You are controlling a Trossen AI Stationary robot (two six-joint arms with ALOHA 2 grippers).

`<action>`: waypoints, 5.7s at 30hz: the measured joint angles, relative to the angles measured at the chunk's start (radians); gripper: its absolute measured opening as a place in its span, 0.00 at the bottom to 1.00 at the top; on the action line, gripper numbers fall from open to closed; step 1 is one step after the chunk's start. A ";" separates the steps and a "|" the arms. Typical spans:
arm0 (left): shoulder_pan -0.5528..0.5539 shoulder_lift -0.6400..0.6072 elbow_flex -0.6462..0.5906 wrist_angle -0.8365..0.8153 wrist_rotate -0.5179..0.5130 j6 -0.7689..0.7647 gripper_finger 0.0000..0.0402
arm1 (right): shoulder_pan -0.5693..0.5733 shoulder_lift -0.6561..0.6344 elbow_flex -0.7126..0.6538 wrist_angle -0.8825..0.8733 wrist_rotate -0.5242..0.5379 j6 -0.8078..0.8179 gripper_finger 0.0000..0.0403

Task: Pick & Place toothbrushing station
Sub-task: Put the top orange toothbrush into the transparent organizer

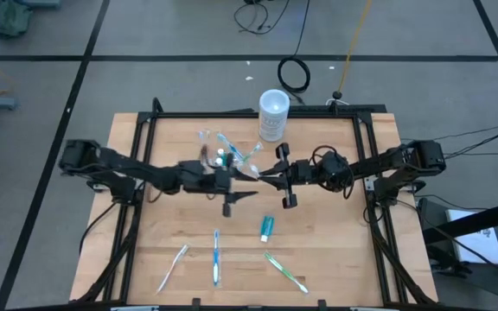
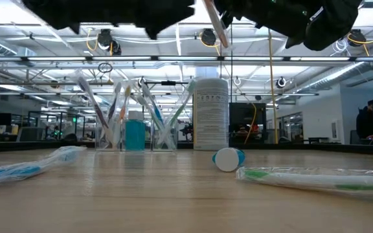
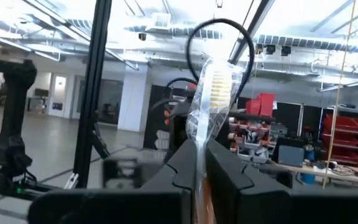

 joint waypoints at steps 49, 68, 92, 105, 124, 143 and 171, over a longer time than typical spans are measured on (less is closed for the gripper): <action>-0.002 0.082 0.187 -0.221 -0.071 -0.053 0.08 | 0.011 -0.001 -0.001 -0.063 0.003 -0.029 0.05; 0.004 0.004 0.187 -0.440 -0.109 -0.068 0.03 | 0.001 -0.001 -0.001 -0.136 0.064 -0.002 0.37; 0.002 -0.005 0.285 -0.823 -0.172 -0.077 0.03 | -0.038 -0.002 0.121 -0.491 0.067 0.178 0.54; 0.002 -0.009 0.286 -0.888 -0.200 -0.105 0.05 | -0.041 -0.034 0.122 -0.583 -0.041 0.156 0.54; 0.025 -0.009 0.286 -0.828 -0.173 -0.130 0.02 | -0.034 -0.023 0.122 -0.514 0.029 0.146 0.53; 0.023 -0.009 0.286 -0.817 -0.169 -0.142 0.15 | -0.043 -0.008 0.122 -0.499 0.031 0.097 0.04; -0.040 -0.368 0.285 -1.313 -0.620 -0.318 0.45 | -0.040 -0.009 -0.055 -0.355 0.577 0.156 0.03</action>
